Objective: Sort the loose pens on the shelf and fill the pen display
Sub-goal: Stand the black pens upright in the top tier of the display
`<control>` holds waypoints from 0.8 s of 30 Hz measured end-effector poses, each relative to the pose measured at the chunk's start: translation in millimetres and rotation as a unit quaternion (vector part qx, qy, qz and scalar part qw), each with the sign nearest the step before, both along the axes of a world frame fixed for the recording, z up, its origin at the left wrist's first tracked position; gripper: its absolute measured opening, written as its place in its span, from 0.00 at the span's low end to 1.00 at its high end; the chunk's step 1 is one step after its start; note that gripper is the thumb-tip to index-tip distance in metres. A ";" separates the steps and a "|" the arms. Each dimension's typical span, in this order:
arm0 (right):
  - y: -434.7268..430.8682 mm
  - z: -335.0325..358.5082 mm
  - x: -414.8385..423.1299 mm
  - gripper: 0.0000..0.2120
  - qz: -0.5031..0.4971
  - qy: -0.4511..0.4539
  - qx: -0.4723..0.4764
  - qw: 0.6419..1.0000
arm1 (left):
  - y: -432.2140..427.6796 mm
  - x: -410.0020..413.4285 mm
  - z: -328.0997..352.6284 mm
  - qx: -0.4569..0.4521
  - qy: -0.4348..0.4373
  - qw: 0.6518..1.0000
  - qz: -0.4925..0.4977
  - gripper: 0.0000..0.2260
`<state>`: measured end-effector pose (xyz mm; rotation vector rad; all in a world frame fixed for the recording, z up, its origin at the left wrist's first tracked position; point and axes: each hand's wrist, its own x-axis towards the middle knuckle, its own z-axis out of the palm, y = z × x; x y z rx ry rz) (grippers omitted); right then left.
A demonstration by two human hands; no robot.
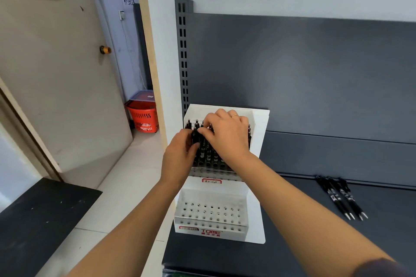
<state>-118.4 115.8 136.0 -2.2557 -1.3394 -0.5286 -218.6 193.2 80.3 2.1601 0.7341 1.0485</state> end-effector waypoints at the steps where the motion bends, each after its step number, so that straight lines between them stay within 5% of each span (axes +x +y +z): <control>1: 0.5 0.2 1.3 0.11 0.004 0.013 0.006 1.000 | 0.9 -0.8 -0.4 0.006 0.006 1.000 0.003 0.12; 5: 0.2 0.7 5.0 0.12 0.032 0.028 -0.011 0.999 | 4.2 -2.4 4.9 0.069 0.055 0.996 0.006 0.18; 13: -0.7 3.5 8.4 0.12 0.083 0.039 -0.063 0.994 | 15.3 0.8 24.7 0.123 0.052 0.991 -0.003 0.08; 24: 6.3 4.5 8.2 0.11 0.032 0.044 -0.056 0.997 | 14.1 0.8 37.9 0.077 0.098 0.992 0.009 0.04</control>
